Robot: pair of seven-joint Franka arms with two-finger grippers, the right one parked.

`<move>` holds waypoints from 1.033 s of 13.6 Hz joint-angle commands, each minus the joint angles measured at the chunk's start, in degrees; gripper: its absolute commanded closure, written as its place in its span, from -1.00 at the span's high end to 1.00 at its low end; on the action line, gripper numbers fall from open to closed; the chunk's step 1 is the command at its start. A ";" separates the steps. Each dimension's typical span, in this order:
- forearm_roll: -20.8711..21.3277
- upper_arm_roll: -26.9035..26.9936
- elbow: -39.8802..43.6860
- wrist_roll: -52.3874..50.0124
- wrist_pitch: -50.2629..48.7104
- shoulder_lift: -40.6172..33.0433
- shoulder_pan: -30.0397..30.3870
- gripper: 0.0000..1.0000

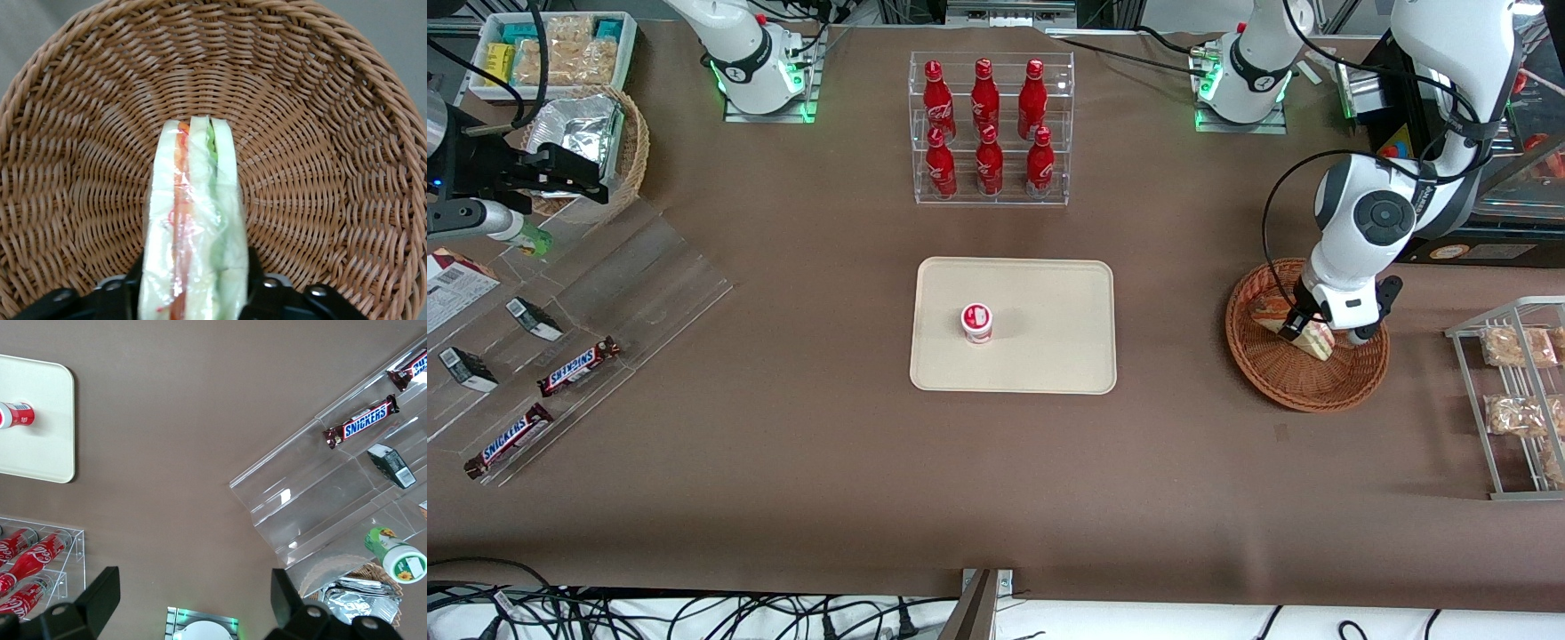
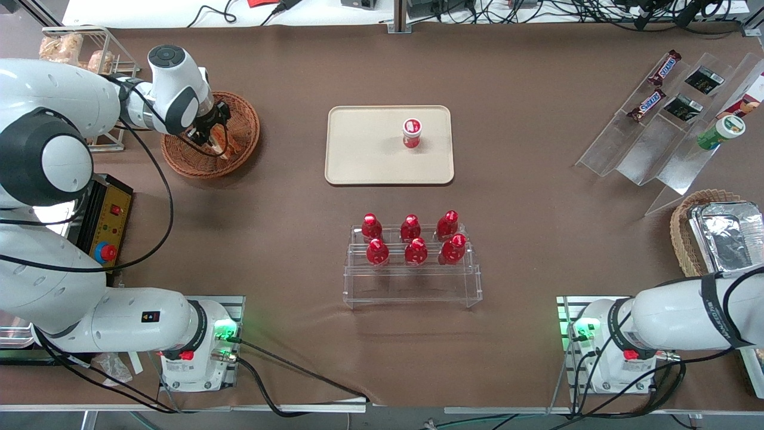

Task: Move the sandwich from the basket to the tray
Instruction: 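Close the left gripper on the sandwich and lift it from the basket, then carry the sandwich with the left gripper over the cream tray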

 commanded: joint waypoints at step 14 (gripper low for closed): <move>-12.61 -2.84 34.84 28.66 -46.90 -3.82 -0.26 -1.00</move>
